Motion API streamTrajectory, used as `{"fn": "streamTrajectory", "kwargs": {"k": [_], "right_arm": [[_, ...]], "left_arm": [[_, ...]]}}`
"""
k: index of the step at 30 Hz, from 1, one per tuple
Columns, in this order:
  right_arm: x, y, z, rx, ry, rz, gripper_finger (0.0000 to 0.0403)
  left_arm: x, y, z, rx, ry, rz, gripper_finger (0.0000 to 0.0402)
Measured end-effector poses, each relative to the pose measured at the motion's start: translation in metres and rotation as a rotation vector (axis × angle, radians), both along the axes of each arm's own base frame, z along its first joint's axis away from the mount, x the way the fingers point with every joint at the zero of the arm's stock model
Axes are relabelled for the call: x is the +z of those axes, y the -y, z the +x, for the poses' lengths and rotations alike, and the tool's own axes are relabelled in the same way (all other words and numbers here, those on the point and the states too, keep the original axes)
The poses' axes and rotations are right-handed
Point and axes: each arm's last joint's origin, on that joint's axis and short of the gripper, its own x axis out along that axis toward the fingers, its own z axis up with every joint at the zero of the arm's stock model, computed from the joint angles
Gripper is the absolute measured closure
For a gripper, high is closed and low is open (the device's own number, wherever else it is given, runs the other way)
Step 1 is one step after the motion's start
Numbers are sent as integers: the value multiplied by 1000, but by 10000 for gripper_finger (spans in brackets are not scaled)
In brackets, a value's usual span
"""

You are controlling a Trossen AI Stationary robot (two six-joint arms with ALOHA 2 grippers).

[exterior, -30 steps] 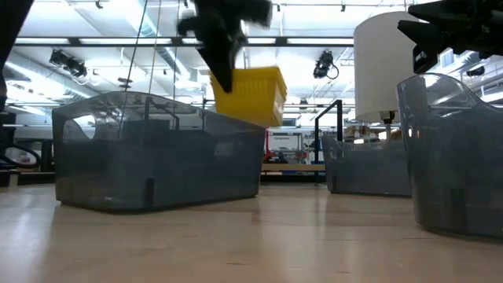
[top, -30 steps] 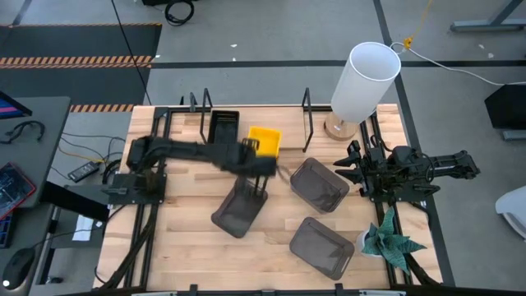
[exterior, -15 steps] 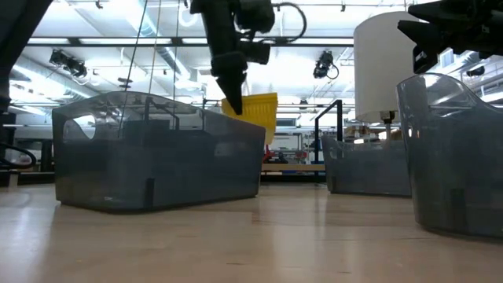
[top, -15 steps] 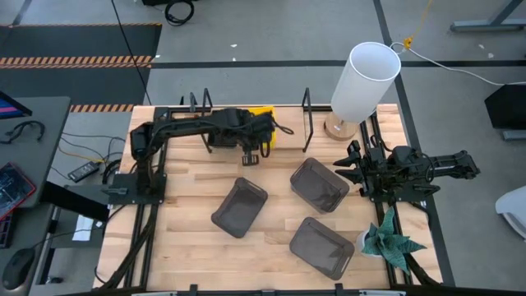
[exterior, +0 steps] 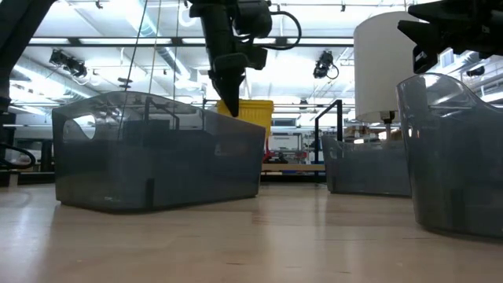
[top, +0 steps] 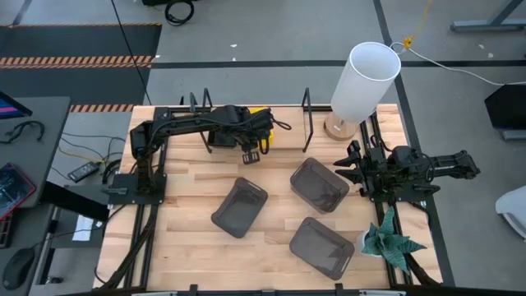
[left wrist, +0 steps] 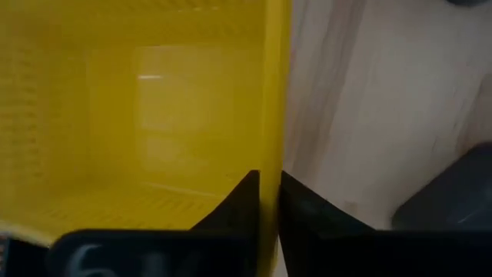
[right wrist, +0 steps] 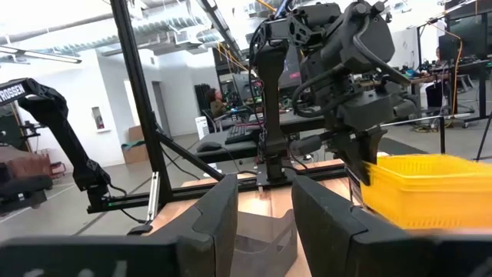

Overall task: Stack baskets on shelf by color
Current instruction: Put the stack of yellow bins on the shelf

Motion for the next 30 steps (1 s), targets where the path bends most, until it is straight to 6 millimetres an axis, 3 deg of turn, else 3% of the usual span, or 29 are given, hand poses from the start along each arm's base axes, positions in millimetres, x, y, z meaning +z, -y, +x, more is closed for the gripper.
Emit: {"fn": "streamTrajectory", "kwargs": {"k": [5,13,22,30], "right_arm": [[0,0,0,0,0,0,273],[0,0,0,0,0,0,273],[0,0,0,0,0,0,273],[0,0,0,0,0,0,273]], "left_arm": [[-1,0,-2,0,-22,2,376],[-1,0,-3,-3,-40,23,351],[-41,-1,-14,-85,-200,138,376],[-43,-1,-11,-58,-163,139,335]]}}
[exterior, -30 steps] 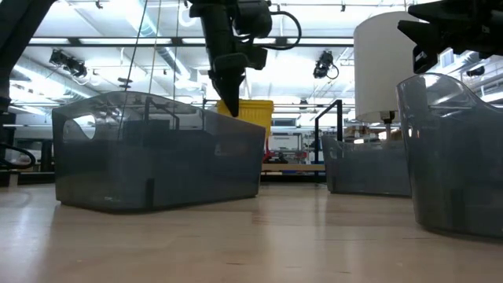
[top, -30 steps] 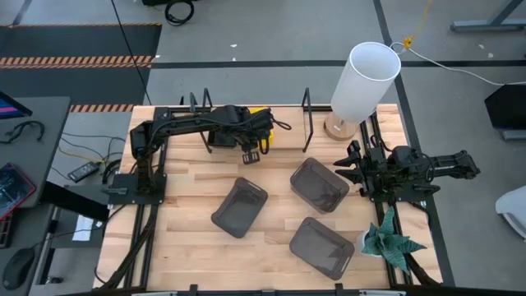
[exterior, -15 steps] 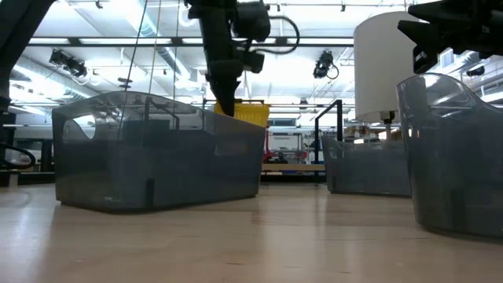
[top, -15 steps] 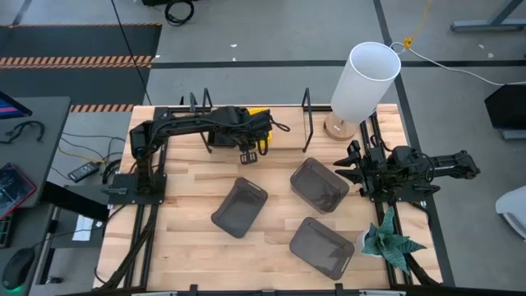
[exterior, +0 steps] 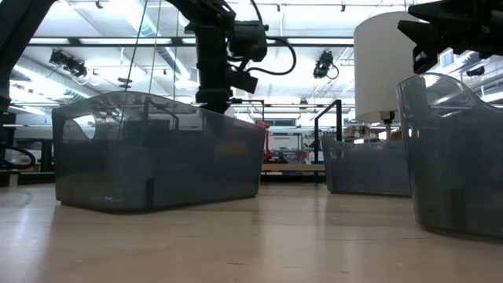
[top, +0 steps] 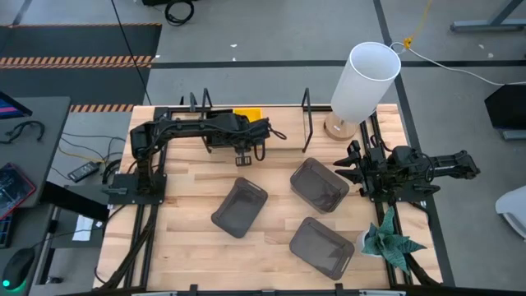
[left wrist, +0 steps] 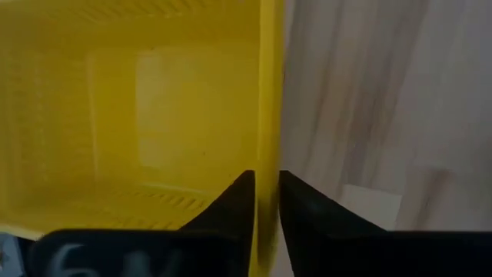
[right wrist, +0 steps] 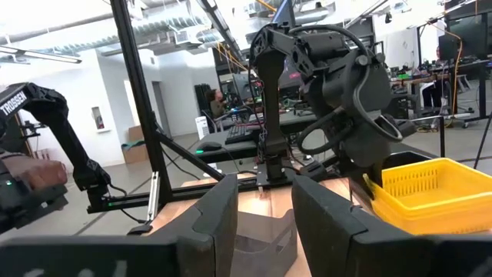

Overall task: Stack baskets on shelf by color
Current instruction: Put the stack of yellow bins on the shelf, then stack the bottom black bin on top of the top left black bin

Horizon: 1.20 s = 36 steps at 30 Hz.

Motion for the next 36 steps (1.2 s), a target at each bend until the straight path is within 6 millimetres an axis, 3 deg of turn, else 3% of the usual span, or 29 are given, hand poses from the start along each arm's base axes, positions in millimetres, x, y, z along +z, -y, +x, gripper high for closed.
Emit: {"fn": "streamTrajectory", "kwargs": {"k": [8,14,24,31,36], "right_arm": [[0,0,0,0,0,0,273],[0,0,0,0,0,0,273],[0,0,0,0,0,0,273],[0,0,0,0,0,0,273],[0,0,0,0,0,0,273]], "left_arm": [[0,0,-1,68,18,-9,319],[0,0,-1,59,7,-1,280],[45,7,8,31,61,50,212],[46,20,11,-9,73,15,219],[48,50,17,-164,91,-99,242]]}}
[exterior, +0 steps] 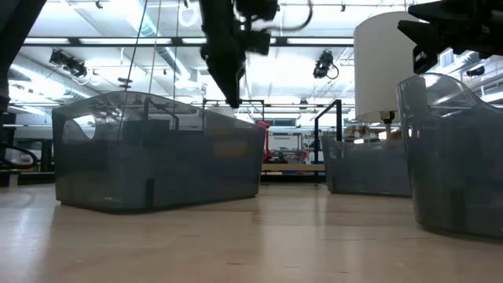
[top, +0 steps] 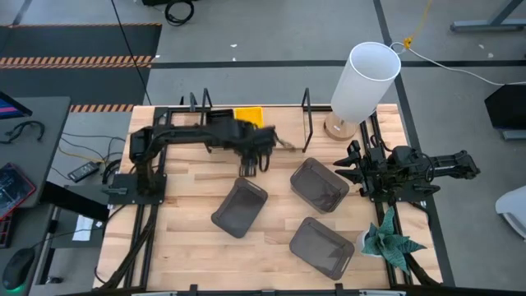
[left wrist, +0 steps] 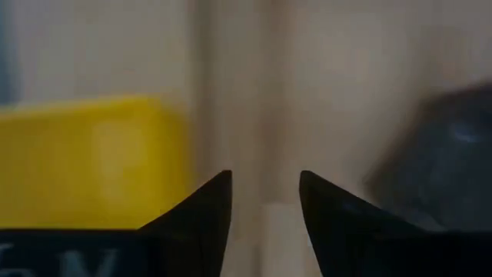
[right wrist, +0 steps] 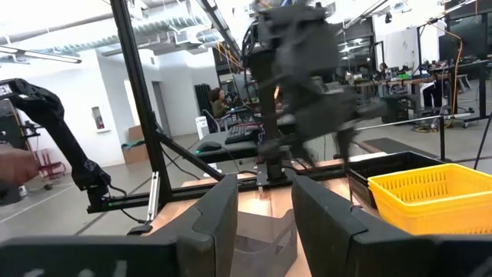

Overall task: Stack baskets on shelf by color
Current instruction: Stack the bottom black bin on top of the top left black bin

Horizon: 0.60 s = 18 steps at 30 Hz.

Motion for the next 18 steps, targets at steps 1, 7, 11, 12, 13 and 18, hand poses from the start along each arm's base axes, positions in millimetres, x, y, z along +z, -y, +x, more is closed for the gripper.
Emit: {"fn": "streamTrajectory", "kwargs": {"k": [1,7,11,12,13,18], "right_arm": [[0,0,0,0,0,0,273],[0,0,0,0,0,0,273],[0,0,0,0,0,0,273],[0,0,0,0,0,0,273],[0,0,0,0,0,0,273],[0,0,0,0,0,0,273]], "left_arm": [[0,8,1,-44,-1,-18,246],[-3,51,4,-174,-14,-102,263],[-3,75,4,-169,-2,-165,267],[-3,81,4,-168,-1,-183,267],[-3,88,3,-174,0,-205,267],[0,121,11,-233,111,-251,267]]}}
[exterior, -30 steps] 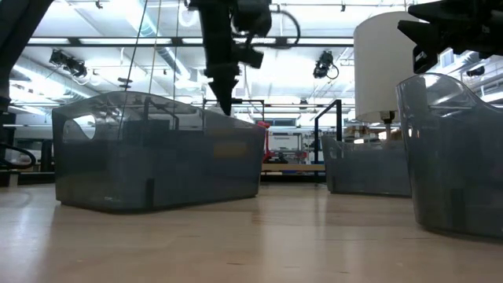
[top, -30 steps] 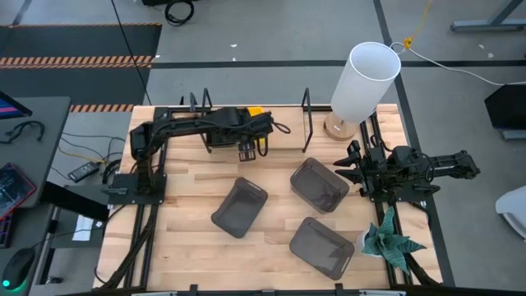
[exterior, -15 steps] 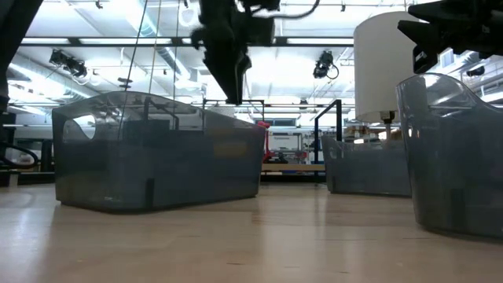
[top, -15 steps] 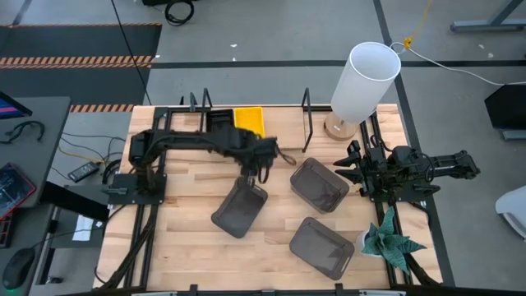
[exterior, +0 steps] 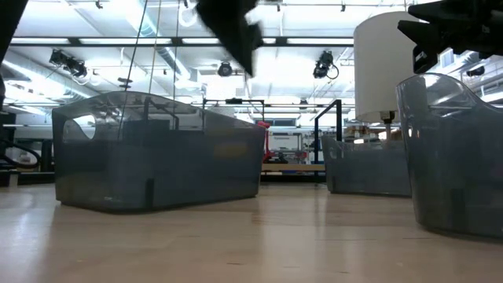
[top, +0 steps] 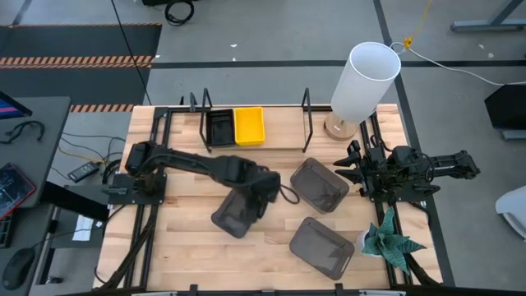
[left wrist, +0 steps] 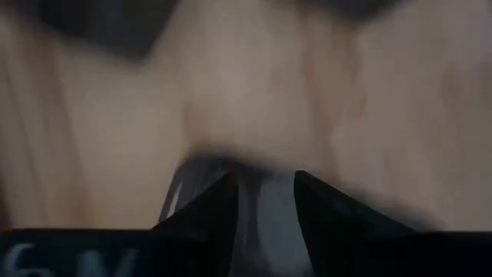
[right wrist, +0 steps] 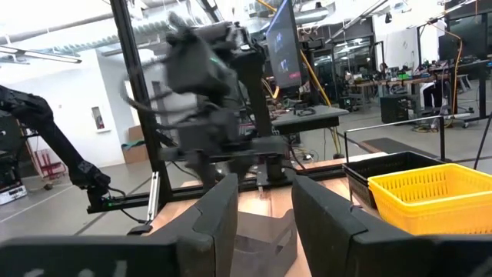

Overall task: Stack baskets on shelf by color
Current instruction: Stack the bottom black bin on top of the top left black bin

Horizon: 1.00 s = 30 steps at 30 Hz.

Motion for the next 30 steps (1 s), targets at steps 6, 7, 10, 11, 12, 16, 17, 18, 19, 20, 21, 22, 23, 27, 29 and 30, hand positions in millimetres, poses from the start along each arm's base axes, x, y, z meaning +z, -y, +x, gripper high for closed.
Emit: {"fn": "streamTrajectory", "kwargs": {"k": [6,7,10,11,12,16,17,18,19,20,21,22,23,27,29,30], "right_arm": [[0,0,0,0,0,0,273],[0,0,0,0,0,0,273],[0,0,0,0,0,0,273],[0,0,0,0,0,0,273],[0,0,0,0,0,0,273],[0,0,0,0,0,0,273],[0,0,0,0,0,0,273],[0,0,0,0,0,0,273],[0,0,0,0,0,0,273],[0,0,0,0,0,0,273],[0,0,0,0,0,0,273],[0,0,0,0,-1,0,273],[0,0,0,0,0,0,273],[1,0,0,0,6,1,273],[0,0,0,-1,4,0,273],[1,0,0,-1,6,1,273]], "left_arm": [[9,33,25,-3,361,-79,267],[9,37,27,6,410,-89,267],[7,48,33,38,540,-113,267],[5,50,33,64,560,-120,267],[3,52,33,98,567,-127,267],[-6,55,30,205,543,-195,258],[-8,55,30,232,528,-213,254],[-9,55,29,254,517,-226,248],[-10,56,30,269,512,-243,242],[-11,58,31,277,513,-265,236],[-11,59,32,285,521,-287,230],[-13,62,32,288,518,-299,224],[-15,65,33,290,512,-305,218],[-32,80,40,303,487,-340,205],[-44,87,43,324,467,-362,203],[-48,89,44,340,462,-377,203]]}}
